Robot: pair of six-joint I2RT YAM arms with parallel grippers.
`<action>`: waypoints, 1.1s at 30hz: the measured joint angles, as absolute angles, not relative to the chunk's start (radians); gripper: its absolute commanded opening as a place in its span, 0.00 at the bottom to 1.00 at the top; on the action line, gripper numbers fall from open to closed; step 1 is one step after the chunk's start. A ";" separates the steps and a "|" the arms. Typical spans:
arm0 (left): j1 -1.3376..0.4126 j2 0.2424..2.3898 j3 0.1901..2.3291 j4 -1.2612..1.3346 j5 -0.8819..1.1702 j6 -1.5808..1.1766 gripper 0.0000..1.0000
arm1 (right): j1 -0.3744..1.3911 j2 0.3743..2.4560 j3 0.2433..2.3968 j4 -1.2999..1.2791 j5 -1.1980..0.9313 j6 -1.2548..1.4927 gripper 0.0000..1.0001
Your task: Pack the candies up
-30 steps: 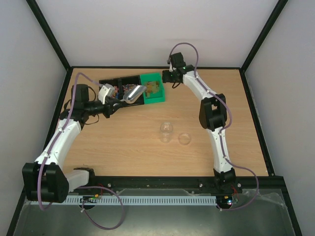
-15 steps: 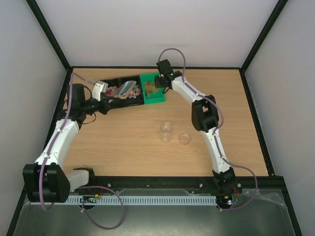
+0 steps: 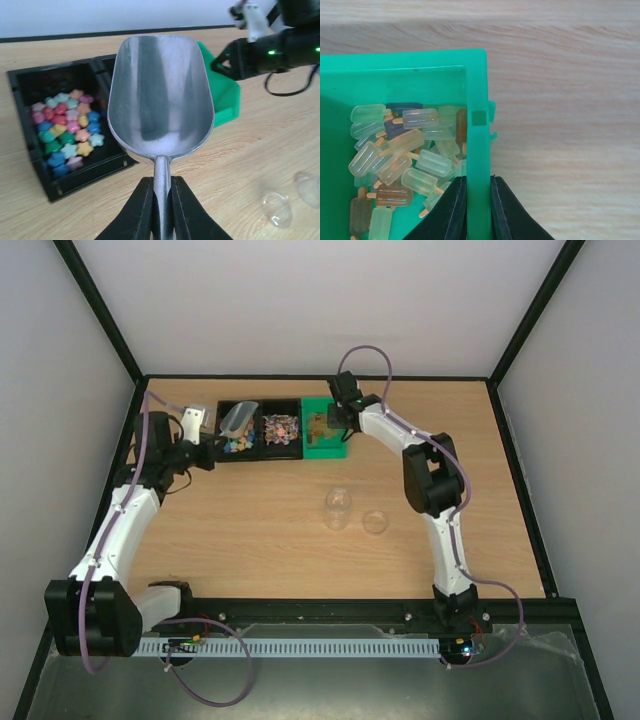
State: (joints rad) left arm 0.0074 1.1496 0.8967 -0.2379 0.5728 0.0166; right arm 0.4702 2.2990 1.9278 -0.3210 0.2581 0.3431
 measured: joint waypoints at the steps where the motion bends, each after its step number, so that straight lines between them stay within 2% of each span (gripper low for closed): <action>1: 0.007 1.150 0.897 -0.245 0.556 0.019 0.02 | 0.468 2.276 1.893 -0.317 0.264 0.352 0.14; 7: 0.005 1.149 0.897 -0.291 0.479 0.072 0.02 | 0.450 2.148 1.692 -0.268 0.276 0.393 0.13; 12: -0.023 1.149 0.898 -0.374 0.389 0.139 0.02 | 0.434 2.068 1.566 -0.232 0.282 0.410 0.02; 24: -0.206 1.242 1.113 -0.698 0.158 0.209 0.02 | 0.423 1.988 1.423 -0.128 0.272 0.443 0.01; 33: -0.228 1.275 1.161 -0.788 0.082 0.193 0.02 | 0.419 1.926 1.338 -0.111 0.251 0.464 0.01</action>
State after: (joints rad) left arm -0.2283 1.2747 1.1614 -0.7883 0.0818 0.1928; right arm 0.4191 1.9259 1.3384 -0.1108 0.2508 0.4644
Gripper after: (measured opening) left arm 0.072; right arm 0.104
